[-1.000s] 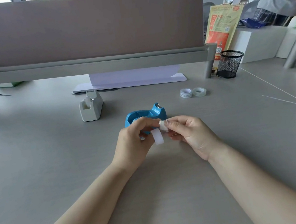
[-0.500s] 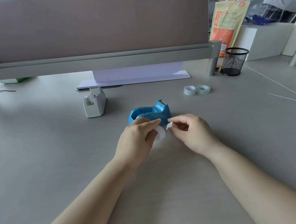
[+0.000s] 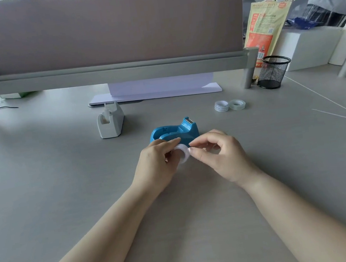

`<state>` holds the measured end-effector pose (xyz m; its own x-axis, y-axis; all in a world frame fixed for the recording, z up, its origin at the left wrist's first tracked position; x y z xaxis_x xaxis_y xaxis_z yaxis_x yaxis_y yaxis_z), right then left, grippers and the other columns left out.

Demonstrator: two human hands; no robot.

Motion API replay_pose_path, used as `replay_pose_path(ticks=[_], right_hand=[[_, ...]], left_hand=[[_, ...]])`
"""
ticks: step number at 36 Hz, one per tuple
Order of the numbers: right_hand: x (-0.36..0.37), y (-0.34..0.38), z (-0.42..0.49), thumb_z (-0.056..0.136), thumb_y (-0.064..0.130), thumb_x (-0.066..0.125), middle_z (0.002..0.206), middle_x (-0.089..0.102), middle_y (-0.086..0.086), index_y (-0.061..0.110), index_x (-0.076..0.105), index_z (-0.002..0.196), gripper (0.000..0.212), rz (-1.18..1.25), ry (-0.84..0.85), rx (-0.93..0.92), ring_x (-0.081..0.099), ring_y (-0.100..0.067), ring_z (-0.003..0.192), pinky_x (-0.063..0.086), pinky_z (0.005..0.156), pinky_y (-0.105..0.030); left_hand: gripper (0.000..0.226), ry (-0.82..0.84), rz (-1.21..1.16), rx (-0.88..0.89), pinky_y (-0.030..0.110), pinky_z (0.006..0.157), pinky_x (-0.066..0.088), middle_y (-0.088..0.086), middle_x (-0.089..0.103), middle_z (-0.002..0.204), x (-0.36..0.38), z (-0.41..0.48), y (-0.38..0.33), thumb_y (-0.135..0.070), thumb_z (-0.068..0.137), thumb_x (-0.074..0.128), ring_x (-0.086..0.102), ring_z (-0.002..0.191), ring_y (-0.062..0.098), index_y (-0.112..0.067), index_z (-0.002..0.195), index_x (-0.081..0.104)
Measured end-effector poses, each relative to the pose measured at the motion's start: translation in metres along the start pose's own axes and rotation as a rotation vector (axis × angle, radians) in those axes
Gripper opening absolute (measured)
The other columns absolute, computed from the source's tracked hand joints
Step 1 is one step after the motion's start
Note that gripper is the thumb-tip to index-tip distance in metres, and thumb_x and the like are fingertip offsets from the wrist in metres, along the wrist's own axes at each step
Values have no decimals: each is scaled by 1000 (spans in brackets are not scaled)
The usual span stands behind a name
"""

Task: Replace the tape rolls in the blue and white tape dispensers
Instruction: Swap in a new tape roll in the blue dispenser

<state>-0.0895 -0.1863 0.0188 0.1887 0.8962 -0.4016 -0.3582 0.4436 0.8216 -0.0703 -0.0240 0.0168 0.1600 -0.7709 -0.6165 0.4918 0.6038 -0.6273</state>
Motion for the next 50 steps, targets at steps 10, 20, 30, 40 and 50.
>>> replay_pose_path(ticks=[10, 20, 30, 40, 50], right_hand=[[9, -9, 3, 75, 25, 76, 80, 62, 6, 18, 73, 80, 8, -54, 4, 7, 52, -7, 68, 47, 69, -25], [0, -15, 12, 80, 21, 73, 84, 66, -3, 35, 69, 79, 14, 23, -80, 53, 58, -4, 73, 44, 67, -12], [-4, -14, 9, 82, 21, 70, 91, 68, -3, 21, 74, 92, 10, 63, -41, 74, 60, -5, 80, 44, 71, -11], [-8, -26, 8, 65, 37, 81, 103, 57, 8, 25, 65, 111, 50, -269, 112, 154, 54, -11, 103, 44, 93, -28], [-5, -29, 7, 71, 26, 67, 92, 60, 5, 31, 68, 89, 19, -376, 115, 123, 55, -19, 94, 46, 89, -41]], left_hand=[[29, 17, -4, 60, 1, 72, 36, -20, 51, 77, -2, 9, 8, -21, 85, 66, 53, 73, 2, -15, 113, 68], [28, 149, -210, -24, 25, 86, 51, -6, 64, 106, 0, 18, 23, -35, 84, 63, 60, 94, 7, -27, 111, 67], [12, 102, -272, -67, 24, 71, 49, -11, 69, 88, 3, 12, 16, -25, 88, 62, 61, 79, 6, -28, 97, 69], [12, 118, -97, -219, 24, 66, 45, -9, 68, 79, 3, 8, 20, -36, 85, 62, 60, 72, 10, -26, 86, 67], [22, 167, 148, -232, 32, 72, 49, -8, 69, 89, 3, 6, 21, -38, 89, 51, 59, 82, 16, -24, 94, 68]])
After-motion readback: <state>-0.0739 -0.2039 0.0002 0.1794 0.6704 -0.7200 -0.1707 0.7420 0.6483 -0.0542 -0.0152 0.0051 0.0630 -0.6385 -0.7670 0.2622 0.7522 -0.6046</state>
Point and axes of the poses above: each hand's wrist, its own z-axis towards the middle knuckle, its own x-axis out of the palm, y = z × x, the point moved 2 cm from there along z, towards the middle knuckle
